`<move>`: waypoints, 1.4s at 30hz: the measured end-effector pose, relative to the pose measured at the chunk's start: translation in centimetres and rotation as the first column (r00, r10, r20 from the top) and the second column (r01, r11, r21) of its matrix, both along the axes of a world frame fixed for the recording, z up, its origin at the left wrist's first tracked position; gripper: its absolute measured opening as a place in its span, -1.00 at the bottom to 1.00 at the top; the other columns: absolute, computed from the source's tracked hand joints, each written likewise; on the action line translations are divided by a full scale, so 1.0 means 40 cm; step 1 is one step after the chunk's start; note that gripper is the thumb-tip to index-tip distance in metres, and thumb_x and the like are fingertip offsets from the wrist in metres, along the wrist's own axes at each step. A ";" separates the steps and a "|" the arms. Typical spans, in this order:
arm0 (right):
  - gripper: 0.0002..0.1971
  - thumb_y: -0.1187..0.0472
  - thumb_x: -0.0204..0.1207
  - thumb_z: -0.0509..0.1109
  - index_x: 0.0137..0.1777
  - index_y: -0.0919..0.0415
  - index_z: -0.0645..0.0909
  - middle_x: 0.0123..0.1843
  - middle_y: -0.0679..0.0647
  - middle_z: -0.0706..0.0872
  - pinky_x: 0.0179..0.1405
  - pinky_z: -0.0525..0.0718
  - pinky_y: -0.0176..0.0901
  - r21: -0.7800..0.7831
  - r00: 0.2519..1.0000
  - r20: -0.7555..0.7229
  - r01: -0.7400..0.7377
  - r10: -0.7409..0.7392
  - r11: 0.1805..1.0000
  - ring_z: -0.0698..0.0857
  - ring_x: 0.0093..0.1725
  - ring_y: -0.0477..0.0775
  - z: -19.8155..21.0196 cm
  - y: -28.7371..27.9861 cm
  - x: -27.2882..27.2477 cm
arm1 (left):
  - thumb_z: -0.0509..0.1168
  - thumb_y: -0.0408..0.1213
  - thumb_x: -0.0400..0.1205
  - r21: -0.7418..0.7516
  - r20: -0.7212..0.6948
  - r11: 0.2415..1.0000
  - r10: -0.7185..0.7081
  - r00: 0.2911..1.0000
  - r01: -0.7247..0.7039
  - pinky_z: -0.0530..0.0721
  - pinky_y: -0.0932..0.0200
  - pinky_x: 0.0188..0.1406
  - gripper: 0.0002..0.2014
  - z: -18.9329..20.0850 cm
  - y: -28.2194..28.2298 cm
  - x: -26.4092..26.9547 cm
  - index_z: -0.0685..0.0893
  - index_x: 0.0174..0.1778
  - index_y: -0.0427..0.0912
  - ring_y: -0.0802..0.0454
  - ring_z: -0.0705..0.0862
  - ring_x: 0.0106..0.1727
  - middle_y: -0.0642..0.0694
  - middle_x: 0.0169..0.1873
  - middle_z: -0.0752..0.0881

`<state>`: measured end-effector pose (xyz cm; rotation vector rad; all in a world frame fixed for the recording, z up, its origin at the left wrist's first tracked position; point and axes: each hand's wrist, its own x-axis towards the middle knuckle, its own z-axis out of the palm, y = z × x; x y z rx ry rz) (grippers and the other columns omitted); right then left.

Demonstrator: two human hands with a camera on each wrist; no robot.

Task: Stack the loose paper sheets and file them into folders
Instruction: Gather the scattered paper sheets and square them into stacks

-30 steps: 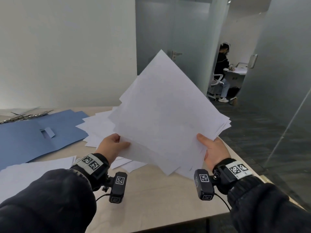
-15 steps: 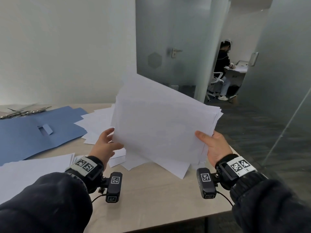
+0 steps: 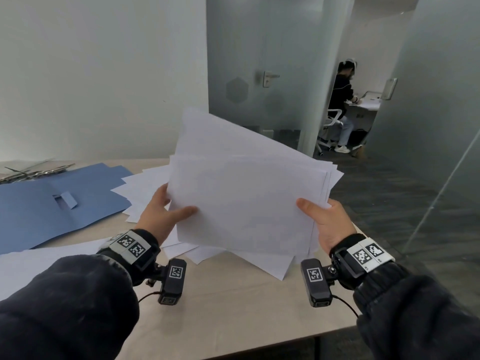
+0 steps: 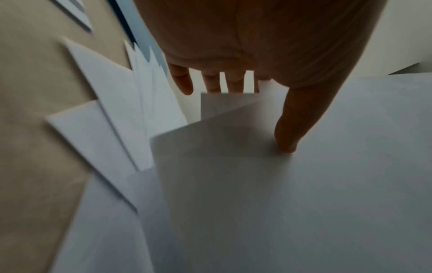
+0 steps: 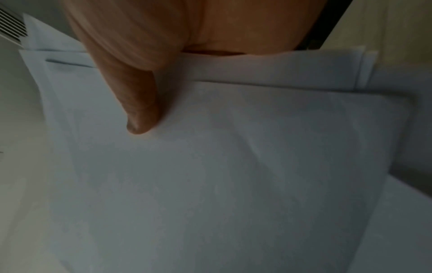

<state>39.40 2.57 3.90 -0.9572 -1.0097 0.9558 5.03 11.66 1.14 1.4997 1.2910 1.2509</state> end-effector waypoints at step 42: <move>-0.56 0.17 0.25 0.66 0.17 0.19 0.78 0.11 0.14 0.86 0.32 0.69 0.28 -0.214 0.973 0.219 -0.020 0.068 0.977 0.82 0.16 0.21 -0.094 0.009 0.007 | 0.61 -0.24 0.30 -0.089 0.262 0.971 -0.190 0.946 0.220 0.65 -0.31 0.39 -0.41 -0.020 -0.023 0.022 0.72 0.29 -0.17 -0.21 0.80 0.21 -0.15 0.15 0.85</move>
